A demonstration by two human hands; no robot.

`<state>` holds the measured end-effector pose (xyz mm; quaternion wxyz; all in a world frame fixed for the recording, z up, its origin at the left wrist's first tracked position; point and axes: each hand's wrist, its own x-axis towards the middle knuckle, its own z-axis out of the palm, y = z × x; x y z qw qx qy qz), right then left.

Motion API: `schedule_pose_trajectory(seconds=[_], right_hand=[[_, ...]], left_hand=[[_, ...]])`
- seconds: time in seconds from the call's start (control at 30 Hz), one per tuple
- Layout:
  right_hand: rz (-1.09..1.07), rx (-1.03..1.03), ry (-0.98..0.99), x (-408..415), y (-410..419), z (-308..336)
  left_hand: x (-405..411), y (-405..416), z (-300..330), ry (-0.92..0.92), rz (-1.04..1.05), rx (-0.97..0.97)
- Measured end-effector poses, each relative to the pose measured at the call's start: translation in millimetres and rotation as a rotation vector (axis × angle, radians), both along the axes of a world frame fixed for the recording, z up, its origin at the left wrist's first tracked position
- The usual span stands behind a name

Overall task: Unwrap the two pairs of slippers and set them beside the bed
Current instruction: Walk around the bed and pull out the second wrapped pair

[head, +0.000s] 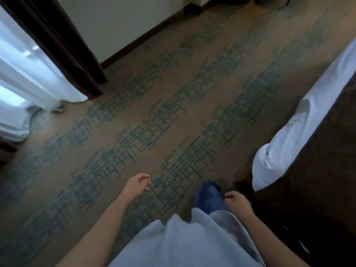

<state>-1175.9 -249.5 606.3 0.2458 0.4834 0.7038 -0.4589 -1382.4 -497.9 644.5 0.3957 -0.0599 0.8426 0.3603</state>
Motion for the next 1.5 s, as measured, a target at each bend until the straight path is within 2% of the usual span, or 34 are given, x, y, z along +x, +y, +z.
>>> schedule_pose_trajectory(seconds=[0.17, 0.33, 0.47, 0.63, 0.83, 1.0, 1.1, 1.3, 1.5], right_hand=[[-0.019, 0.015, -0.035, -70, 107, -19], [-0.031, 0.015, 0.000, -153, 211, -9], [-0.084, 0.002, 0.044, -212, 279, 0], [-0.156, 0.006, 0.060, -282, 339, -1], [-0.254, 0.029, -0.007, -341, 389, -4], [-0.497, 0.060, -0.048, -393, 433, -1], [-0.613, 0.080, -0.059, -418, 460, 1], [-0.758, -0.002, -0.106, -453, 547, -13], [-0.841, -0.007, 0.001, -492, 724, -18]], left_hand=[[-73, 94, -9, 0.025, -0.117, -0.042], [-126, 167, -13, -0.008, -0.215, -0.134], [-172, 225, -14, -0.035, -0.228, -0.122], [-242, 288, -27, -0.070, -0.243, -0.131], [-379, 395, -26, -0.031, -0.402, -0.117], [-508, 525, -9, 0.049, -0.608, -0.041], [-557, 613, 3, 0.095, -0.612, 0.019], [-601, 759, -7, 0.085, -0.591, 0.080], [-617, 862, -25, 0.000, -0.633, -0.052]])
